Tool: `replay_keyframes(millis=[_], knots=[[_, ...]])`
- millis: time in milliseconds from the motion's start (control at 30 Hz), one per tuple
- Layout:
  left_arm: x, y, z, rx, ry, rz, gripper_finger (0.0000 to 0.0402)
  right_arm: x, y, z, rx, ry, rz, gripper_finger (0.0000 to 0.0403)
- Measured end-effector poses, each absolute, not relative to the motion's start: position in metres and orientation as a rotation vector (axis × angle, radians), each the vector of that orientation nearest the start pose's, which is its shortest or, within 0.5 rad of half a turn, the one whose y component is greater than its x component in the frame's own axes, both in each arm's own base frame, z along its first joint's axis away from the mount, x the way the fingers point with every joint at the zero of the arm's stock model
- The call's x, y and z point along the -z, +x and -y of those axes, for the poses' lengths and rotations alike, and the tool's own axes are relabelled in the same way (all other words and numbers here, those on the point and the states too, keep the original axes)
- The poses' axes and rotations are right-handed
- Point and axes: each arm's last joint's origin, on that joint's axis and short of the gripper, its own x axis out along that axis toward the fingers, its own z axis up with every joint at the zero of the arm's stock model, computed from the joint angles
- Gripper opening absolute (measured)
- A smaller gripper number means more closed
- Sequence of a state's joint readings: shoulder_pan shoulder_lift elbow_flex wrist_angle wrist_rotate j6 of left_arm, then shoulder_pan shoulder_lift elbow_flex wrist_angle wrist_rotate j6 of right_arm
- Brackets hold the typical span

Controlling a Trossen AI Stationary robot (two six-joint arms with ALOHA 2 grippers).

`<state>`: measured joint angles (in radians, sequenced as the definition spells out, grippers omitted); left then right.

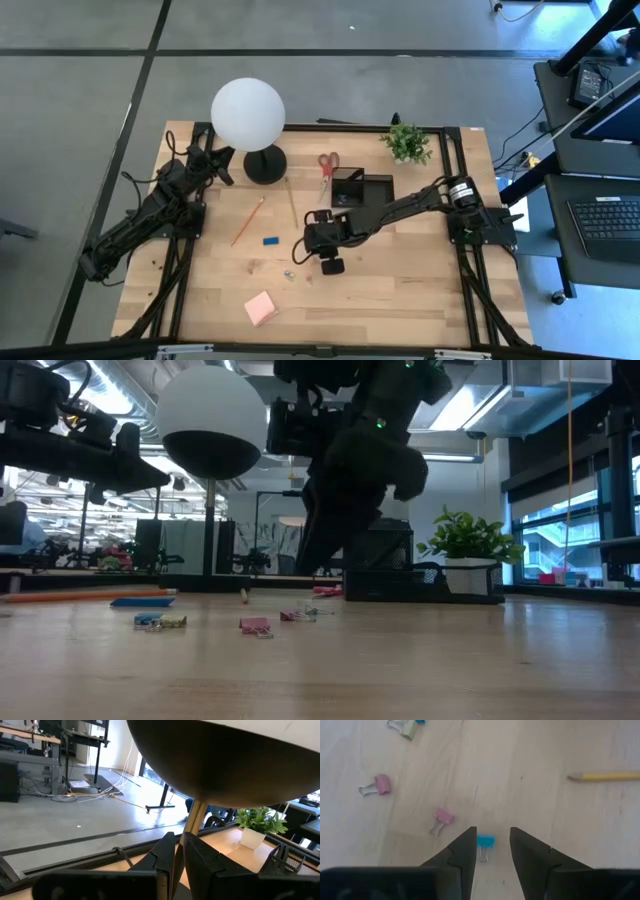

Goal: Pick and place office supplies into organizer
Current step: Put the top blue clip binder into the black desk organizer

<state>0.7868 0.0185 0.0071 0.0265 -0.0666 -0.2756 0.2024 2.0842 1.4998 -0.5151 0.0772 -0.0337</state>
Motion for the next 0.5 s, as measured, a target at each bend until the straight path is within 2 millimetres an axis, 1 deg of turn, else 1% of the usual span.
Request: replay_keyframes(millis=[500], knots=[[-0.1671, 0.0681, -0.0710, -0.846, -0.253, 0.133, 0.0033, -0.1583, 0.4239, -0.0835, -0.097, -0.168, -1.091, 0.0123]])
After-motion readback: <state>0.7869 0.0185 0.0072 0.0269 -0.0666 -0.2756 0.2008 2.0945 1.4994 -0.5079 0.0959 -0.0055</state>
